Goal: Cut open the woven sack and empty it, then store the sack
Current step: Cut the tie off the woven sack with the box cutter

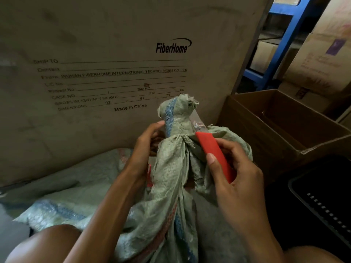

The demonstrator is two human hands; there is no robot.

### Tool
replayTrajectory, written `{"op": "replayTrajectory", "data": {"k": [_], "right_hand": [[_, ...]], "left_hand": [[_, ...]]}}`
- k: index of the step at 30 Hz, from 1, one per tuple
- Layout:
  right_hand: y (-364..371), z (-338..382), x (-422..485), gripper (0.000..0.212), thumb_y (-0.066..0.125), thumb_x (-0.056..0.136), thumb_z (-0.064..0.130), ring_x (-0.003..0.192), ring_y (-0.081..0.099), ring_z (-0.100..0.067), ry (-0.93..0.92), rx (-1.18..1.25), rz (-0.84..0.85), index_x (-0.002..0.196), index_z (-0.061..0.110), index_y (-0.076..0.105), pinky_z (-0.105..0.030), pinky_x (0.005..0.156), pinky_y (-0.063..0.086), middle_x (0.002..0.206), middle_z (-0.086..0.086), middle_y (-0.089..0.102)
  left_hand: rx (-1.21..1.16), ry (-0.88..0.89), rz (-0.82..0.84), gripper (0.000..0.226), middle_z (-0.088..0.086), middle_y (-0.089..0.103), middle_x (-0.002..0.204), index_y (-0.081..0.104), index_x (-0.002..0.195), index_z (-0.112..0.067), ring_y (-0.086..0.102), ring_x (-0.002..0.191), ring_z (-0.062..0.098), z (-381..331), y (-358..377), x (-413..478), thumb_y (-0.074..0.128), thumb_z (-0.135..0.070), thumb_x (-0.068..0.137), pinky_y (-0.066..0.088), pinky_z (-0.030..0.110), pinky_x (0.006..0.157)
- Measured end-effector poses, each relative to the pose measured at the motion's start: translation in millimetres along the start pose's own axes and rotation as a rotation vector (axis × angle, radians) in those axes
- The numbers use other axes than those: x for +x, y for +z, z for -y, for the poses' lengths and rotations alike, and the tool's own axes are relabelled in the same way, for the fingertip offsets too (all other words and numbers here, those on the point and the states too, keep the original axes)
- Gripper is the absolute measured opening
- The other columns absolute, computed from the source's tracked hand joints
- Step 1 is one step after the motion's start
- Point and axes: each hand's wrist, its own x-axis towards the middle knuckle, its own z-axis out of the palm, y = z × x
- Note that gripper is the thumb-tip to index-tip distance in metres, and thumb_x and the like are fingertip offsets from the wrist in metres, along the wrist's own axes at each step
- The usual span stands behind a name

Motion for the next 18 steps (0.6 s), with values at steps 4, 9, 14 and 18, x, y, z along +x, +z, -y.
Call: {"op": "replayTrajectory", "data": {"k": [4,9,14,18], "right_hand": [[3.3,-0.5,-1.2,0.024,0.061,0.093,0.036,0.102,0.062,0.006,0.02,0.03,0.006,0.117,0.037,0.062,-0.009,0.079,0.048,0.109,0.025,0.064],[4.2,6.0,-2.8,0.033,0.067,0.08,0.05,0.095,0.066,0.003,0.083,0.12,0.013,0.11,0.039,0.064,-0.012,0.072,0.053,0.104,0.02,0.068],[-5.4,19.0,-1.4,0.025,0.066,0.077,0.046,0.068,0.065,-0.003,0.173,0.342,0.068,0.097,0.032,0.072,-0.011,0.056,0.048,0.087,0.008,0.071],[-16.1,34.5,-2.3,0.031,0.05,0.09,0.041,0.041,0.048,-0.022,0.202,0.517,0.119,0.093,0.022,0.074,-0.027,0.039,0.041,0.076,-0.008,0.068]], "left_hand": [[-0.042,0.047,0.051,0.061,0.019,0.075,0.116,0.073,0.117,-0.004,0.069,0.102,0.029,-8.3,0.0,-6.6,0.065,-0.05,0.077,0.053,0.04,0.093],[0.031,0.117,0.103,0.063,0.016,0.075,0.121,0.068,0.125,-0.009,0.071,0.113,0.03,-6.2,1.6,-3.6,0.072,-0.054,0.082,0.051,0.051,0.106],[0.099,0.191,0.089,0.057,0.014,0.076,0.117,0.07,0.123,-0.006,0.072,0.112,0.029,-7.9,-3.6,-0.7,0.057,-0.05,0.088,0.05,0.05,0.106],[0.127,0.216,0.043,0.055,0.013,0.077,0.114,0.072,0.118,-0.008,0.073,0.109,0.028,-7.2,-4.6,0.1,0.05,-0.052,0.091,0.051,0.052,0.105]]}}
